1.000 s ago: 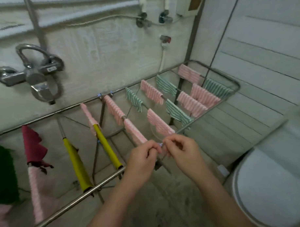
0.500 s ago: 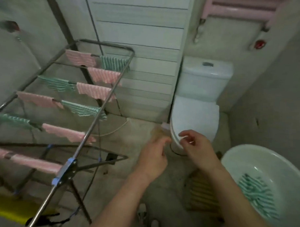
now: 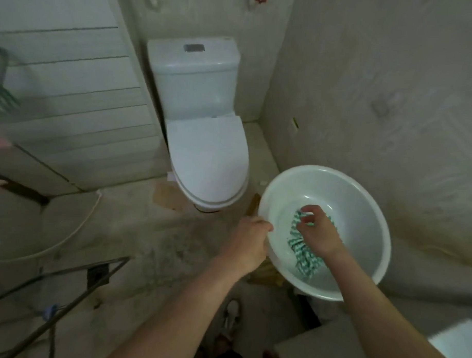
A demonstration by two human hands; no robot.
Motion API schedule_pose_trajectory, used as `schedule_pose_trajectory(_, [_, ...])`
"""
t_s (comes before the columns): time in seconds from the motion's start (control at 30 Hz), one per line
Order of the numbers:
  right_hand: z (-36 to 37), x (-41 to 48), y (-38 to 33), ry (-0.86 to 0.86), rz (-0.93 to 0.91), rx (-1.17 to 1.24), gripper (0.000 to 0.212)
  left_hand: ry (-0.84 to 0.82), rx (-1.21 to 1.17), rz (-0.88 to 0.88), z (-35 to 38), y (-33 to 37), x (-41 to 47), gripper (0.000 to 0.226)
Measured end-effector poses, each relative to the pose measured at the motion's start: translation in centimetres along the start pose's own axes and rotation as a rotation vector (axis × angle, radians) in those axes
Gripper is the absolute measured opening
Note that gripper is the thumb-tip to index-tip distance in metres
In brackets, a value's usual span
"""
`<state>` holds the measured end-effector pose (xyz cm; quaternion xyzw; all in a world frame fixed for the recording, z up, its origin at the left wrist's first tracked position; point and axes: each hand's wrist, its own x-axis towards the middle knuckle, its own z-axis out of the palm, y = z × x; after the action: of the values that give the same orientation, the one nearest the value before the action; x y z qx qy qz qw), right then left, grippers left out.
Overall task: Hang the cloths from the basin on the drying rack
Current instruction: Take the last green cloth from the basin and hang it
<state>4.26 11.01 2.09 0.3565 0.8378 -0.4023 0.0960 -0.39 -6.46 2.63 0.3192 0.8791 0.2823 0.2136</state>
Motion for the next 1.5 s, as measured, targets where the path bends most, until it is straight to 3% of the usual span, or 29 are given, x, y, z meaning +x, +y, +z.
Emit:
schedule_pose_trajectory(0.23, [0.4, 4.6, 9.5, -0.040, 0.157, -0.032, 0.058, -0.333, 0.181, 0.088, 8.9, 2.3, 5.9, 0.032])
schedule_pose_trajectory(0.43, [0.7, 6.6, 14.1, -0.093, 0.185, 0.011, 0.077, -0.632, 0.302, 0.010, 14.6, 2.3, 9.4, 0.032])
schedule_pose_trajectory(0.5, [0.7, 7.5, 15.4, -0.106, 0.217, -0.038, 0.073, -0.698, 0.330, -0.012, 15.5, 2.7, 10.0, 0.035])
schedule_pose_trajectory(0.57, [0.9, 8.0, 15.7, -0.098, 0.261, -0.013, 0.058, -0.602, 0.263, -0.065, 15.7, 2.8, 10.2, 0.030])
schedule_pose_trajectory(0.63, [0.3, 7.9, 15.4, -0.088, 0.346, 0.139, 0.036, -0.364, 0.036, -0.176, 15.3, 3.1, 10.6, 0.015])
schedule_pose_trajectory(0.7, [-0.6, 7.7, 15.2, -0.116, 0.476, 0.364, 0.017, -0.120, -0.254, -0.347, 14.0, 3.2, 11.2, 0.018])
schedule_pose_trajectory(0.83, [-2.3, 7.8, 15.7, -0.006, 0.655, 0.669, 0.022, 0.240, -0.886, -0.586, 9.7, 3.3, 11.3, 0.025])
schedule_pose_trajectory(0.97, [-3.4, 7.2, 14.5, 0.038, 0.673, 0.977, 0.017, 0.297, -1.061, -0.571, 6.5, 3.2, 10.3, 0.032])
schedule_pose_trajectory(1.1, [-4.4, 6.1, 12.0, -0.225, 0.611, 1.339, 0.020, 0.171, -1.095, -0.525, 4.9, 3.6, 9.1, 0.014])
schedule_pose_trajectory(1.13, [-4.4, 5.8, 11.2, -0.259, 0.565, 1.304, 0.017, 0.148, -1.109, -0.513, 4.4, 3.9, 8.9, 0.013])
schedule_pose_trajectory(1.2, [-4.4, 5.1, 9.8, -0.265, 0.436, 0.964, 0.012, 0.140, -1.107, -0.456, 3.6, 4.4, 8.8, 0.016])
schedule_pose_trajectory(1.33, [-5.7, 3.3, 6.3, -0.186, 0.117, 0.099, 0.049, 0.116, -0.773, -0.209, 2.2, 5.8, 8.9, 0.023])
schedule_pose_trajectory(1.37, [-6.3, 2.7, 5.5, -0.193, 0.063, 0.034, 0.064, 0.125, -0.676, -0.163, 1.9, 6.2, 8.8, 0.021])
schedule_pose_trajectory(1.43, [-7.5, 1.5, 4.0, -0.278, 0.012, 0.141, 0.085, 0.153, -0.519, -0.112, 1.4, 7.0, 8.7, 0.014])
schedule_pose_trajectory(1.5, [-7.8, 0.6, 2.4, -0.279, -0.076, 0.182, 0.084, 0.171, -0.516, -0.106, 0.5, 7.8, 8.4, 0.008])
